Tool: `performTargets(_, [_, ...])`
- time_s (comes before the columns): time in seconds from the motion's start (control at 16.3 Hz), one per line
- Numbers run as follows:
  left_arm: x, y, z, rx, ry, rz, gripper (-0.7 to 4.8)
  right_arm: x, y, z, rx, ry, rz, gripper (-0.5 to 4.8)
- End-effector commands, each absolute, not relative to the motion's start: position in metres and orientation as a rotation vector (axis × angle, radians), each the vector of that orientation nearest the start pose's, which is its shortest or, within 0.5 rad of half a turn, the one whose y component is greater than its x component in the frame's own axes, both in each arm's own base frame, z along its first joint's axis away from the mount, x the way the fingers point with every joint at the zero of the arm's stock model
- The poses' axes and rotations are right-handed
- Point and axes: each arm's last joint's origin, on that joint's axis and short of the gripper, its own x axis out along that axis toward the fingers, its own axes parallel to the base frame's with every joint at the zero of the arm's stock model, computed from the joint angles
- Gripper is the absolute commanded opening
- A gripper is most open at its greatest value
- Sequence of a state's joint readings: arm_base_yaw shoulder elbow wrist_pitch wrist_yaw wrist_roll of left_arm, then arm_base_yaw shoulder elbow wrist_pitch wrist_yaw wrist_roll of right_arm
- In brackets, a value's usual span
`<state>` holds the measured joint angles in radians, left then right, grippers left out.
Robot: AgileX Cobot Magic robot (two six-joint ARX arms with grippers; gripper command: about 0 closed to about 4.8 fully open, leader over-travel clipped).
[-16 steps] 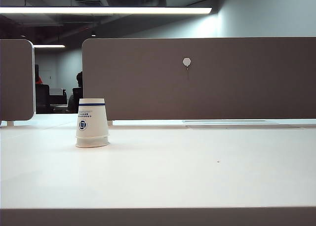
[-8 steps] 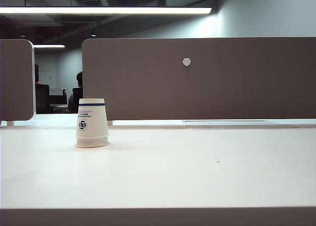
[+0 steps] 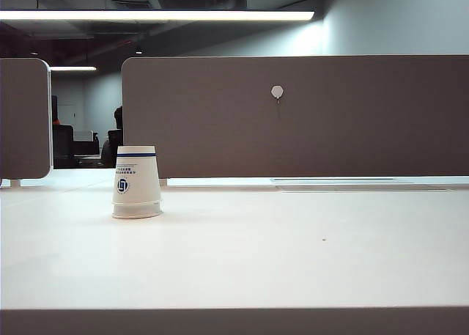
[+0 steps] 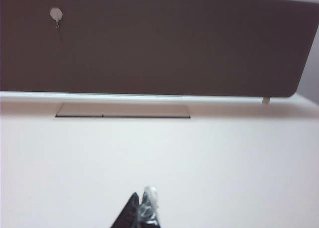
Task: Carefully pick up the cup on the right and stack it on top of the cup on the left.
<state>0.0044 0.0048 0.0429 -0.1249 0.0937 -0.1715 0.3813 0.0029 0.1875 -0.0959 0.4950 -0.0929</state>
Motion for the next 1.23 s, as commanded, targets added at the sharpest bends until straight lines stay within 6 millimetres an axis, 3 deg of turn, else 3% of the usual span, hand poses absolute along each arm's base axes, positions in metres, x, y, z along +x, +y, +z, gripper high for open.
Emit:
performTargets(0.06, [0.095,-0.002,0.167,-0.168,0.084,-0.082,-0.05,0.081,0.018,0.208,-0.007,-0.067,-0.11,-0.05])
performTargets(0.8, [0.095,-0.002,0.167,-0.168,0.085,-0.083,-0.05,0.09,0.018,0.182,0.036,-0.004,0.004,-0.05])
performTargets(1.23, [0.095,-0.002,0.167,-0.168,0.085,-0.082,-0.05,0.093,0.012,0.179,0.065,-0.005,0.029,-0.05])
